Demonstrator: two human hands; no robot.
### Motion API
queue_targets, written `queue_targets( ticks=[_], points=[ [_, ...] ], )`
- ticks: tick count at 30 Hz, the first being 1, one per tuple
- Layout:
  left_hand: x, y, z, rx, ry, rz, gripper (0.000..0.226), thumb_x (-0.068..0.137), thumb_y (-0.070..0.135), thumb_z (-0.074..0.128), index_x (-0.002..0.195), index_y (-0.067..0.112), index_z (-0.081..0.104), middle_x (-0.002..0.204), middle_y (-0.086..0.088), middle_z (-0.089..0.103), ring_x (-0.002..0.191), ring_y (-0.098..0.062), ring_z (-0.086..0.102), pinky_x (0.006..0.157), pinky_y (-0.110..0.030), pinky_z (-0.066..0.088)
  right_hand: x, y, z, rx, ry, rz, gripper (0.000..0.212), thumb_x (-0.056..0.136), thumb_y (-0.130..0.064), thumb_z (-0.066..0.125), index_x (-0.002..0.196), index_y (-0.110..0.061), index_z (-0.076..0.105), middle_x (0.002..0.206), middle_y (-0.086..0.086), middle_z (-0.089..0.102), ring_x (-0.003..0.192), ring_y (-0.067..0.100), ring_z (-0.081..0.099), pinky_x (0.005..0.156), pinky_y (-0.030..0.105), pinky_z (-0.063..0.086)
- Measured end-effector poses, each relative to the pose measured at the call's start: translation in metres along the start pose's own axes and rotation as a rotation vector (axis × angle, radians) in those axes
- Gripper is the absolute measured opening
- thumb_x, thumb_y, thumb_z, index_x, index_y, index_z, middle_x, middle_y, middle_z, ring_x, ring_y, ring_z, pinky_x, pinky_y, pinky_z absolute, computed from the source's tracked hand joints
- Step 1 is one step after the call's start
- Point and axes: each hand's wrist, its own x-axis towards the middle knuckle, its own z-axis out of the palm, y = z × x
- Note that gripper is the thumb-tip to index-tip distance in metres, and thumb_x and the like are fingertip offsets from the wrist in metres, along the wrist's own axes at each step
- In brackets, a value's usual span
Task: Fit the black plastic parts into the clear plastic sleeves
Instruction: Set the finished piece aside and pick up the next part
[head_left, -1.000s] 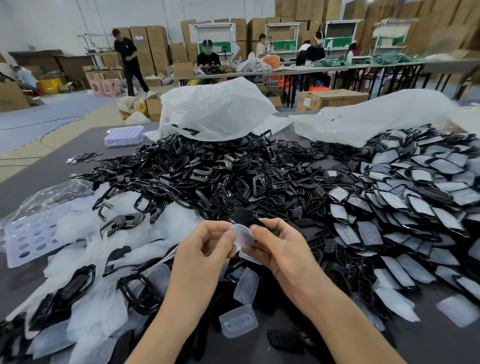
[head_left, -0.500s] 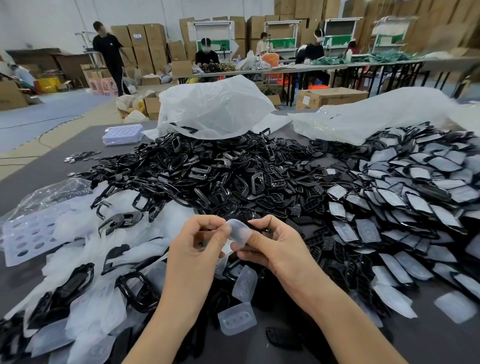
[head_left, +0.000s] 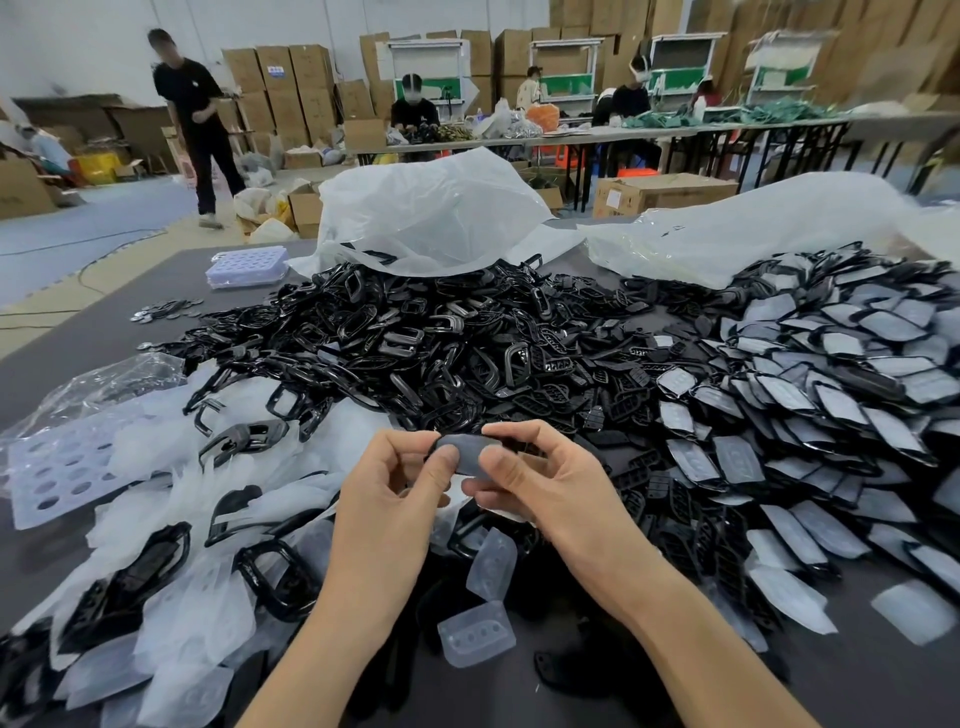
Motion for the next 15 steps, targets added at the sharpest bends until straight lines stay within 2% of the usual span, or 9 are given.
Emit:
queue_targets(
  ticks=[2,4,8,12,15],
  points=[
    [-0.0004,-0.0008,0.0002,-0.011,-0.030,-0.003,0.003,0.093,0.017,0.066,0.095,0.019,0.067,0.077,0.003,0.072,0.071,-0.010,0.067,0.067,-0.015,0.052,0.0012,0.0028,-0.0011,-0.097,0.044,-0.041,0.022,0.088,-0.015,0.076,0.109,-0.015,0.069,0.089,0.012,0.078,0.078,0.019,0.076,0.073,0.021,0.058],
    [-0.0018,-0.0010,0.0006,0.001,-0.075,0.008,0.006,0.096,0.017,0.062,0.098,0.021,0.067,0.080,0.004,0.073,0.075,-0.009,0.069,0.070,-0.016,0.053,0.0019,0.0051,-0.0019,-0.138,0.078,-0.070,0.015,0.093,-0.009,0.071,0.107,-0.014,0.070,0.084,0.012,0.078,0.075,0.018,0.076,0.071,0.021,0.058],
    [-0.0030,-0.0005,0.0013,0.081,-0.134,0.033,0.011,0.098,0.019,0.060,0.099,0.028,0.066,0.080,0.005,0.072,0.074,-0.006,0.067,0.068,-0.014,0.051,0.0021,0.0046,-0.0038,-0.129,0.115,-0.112,0.011,0.095,-0.012,0.069,0.105,-0.012,0.072,0.080,0.009,0.077,0.073,0.019,0.075,0.068,0.020,0.058],
    [-0.0020,-0.0011,0.0020,0.058,-0.123,0.018,0.012,0.098,0.017,0.061,0.095,0.027,0.067,0.072,-0.001,0.069,0.066,-0.009,0.063,0.064,-0.018,0.052,0.0034,0.0065,-0.0038,-0.076,0.113,-0.095,0.009,0.095,-0.014,0.069,0.101,-0.014,0.075,0.084,0.009,0.077,0.074,0.020,0.075,0.068,0.021,0.058],
    [-0.0018,-0.0010,0.0024,0.048,-0.115,0.030,0.013,0.097,0.016,0.062,0.094,0.027,0.068,0.069,-0.001,0.068,0.066,-0.010,0.063,0.064,-0.018,0.051,0.0044,0.0065,-0.0031,-0.005,0.092,-0.046,0.017,0.098,-0.011,0.065,0.094,-0.022,0.079,0.088,0.009,0.077,0.076,0.021,0.075,0.070,0.022,0.058]
  ],
)
